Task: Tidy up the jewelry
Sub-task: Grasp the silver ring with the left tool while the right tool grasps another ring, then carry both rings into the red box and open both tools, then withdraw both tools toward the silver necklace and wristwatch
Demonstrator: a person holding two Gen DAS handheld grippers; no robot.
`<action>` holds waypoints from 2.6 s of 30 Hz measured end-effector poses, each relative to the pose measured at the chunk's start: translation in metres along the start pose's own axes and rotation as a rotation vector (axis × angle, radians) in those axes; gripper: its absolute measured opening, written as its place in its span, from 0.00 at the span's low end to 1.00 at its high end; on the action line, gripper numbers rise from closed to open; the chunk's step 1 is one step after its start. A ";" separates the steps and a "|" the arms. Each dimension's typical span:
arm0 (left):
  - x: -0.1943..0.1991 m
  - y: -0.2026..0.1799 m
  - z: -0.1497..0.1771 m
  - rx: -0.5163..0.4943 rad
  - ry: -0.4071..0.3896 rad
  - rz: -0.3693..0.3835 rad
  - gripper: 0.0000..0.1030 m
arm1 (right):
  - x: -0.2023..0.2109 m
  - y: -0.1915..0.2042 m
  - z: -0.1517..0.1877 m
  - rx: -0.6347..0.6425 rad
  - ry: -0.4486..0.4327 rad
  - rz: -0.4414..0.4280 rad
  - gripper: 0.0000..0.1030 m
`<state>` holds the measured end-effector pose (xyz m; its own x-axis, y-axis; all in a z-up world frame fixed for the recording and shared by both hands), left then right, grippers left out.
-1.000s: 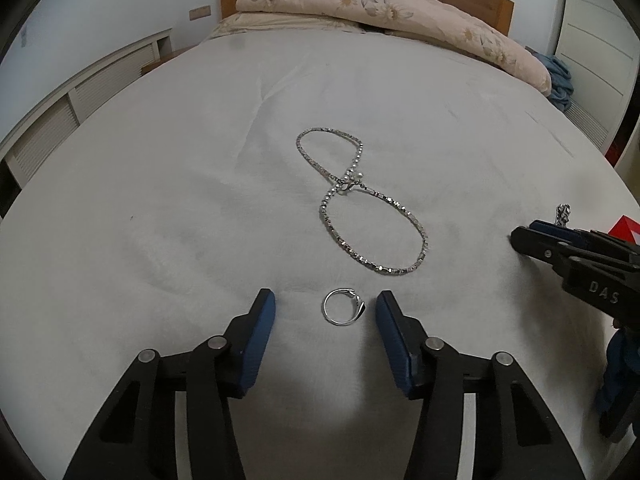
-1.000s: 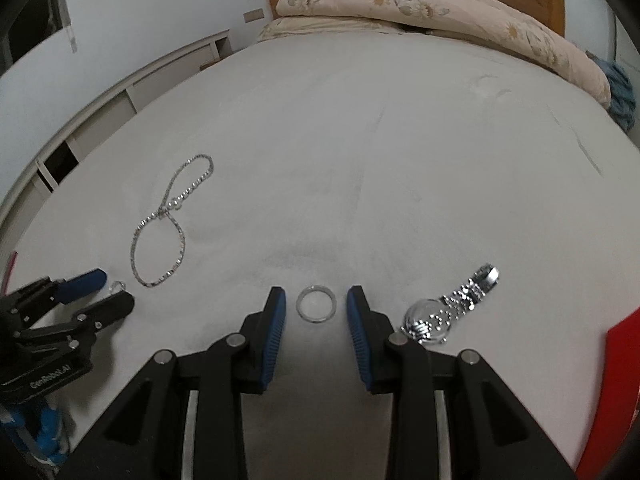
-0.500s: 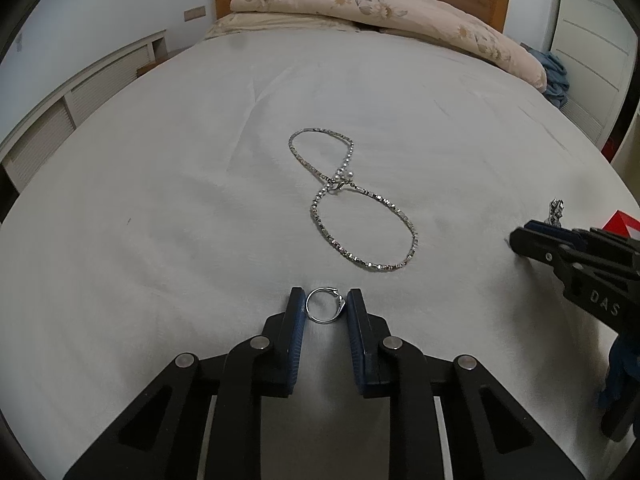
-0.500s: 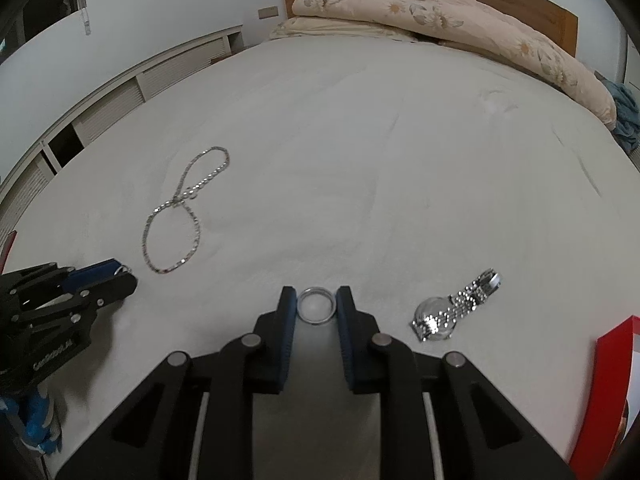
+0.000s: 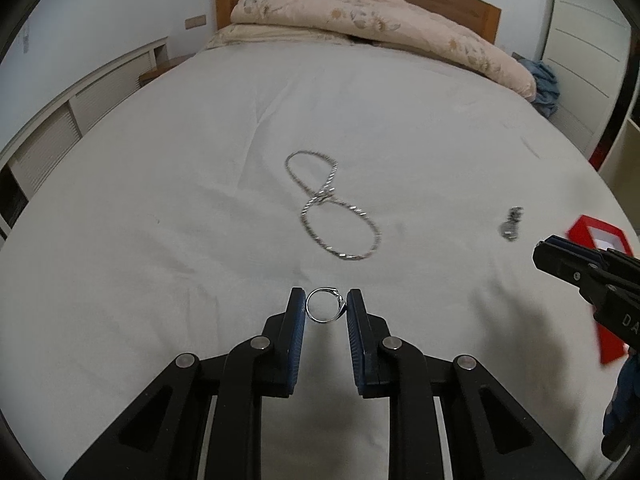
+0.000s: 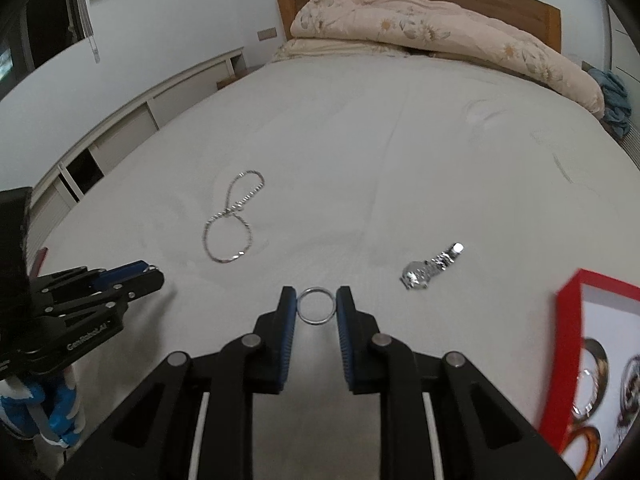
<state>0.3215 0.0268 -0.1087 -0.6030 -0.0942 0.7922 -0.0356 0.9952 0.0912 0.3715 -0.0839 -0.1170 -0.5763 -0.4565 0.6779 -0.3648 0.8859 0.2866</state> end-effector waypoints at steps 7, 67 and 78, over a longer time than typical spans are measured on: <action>0.042 -0.035 -0.003 -0.037 -0.039 0.059 0.20 | 0.062 0.004 0.009 -0.009 -0.054 0.015 0.18; 0.065 -0.348 0.048 -0.444 0.040 0.330 0.41 | 0.192 -0.219 0.153 -0.265 0.084 0.288 0.26; 0.117 -0.296 0.041 -0.390 -0.033 0.289 0.54 | 0.230 -0.179 0.139 -0.244 0.027 0.305 0.26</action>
<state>0.2291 -0.2777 -0.0677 -0.5694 0.1920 0.7993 0.4345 0.8957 0.0944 0.2030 -0.3591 -0.1062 -0.6106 -0.1701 0.7734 0.0065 0.9756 0.2197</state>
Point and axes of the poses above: each gripper's, at about its wrist camera, not at the fingertips, and x roughly against the way its jaws point, y to its left, z to its underside, the point moved 6 cm from there along -x, roughly the way its jaws point, and after that the axes turned 10 degrees about -z, right-handed, at the moved point
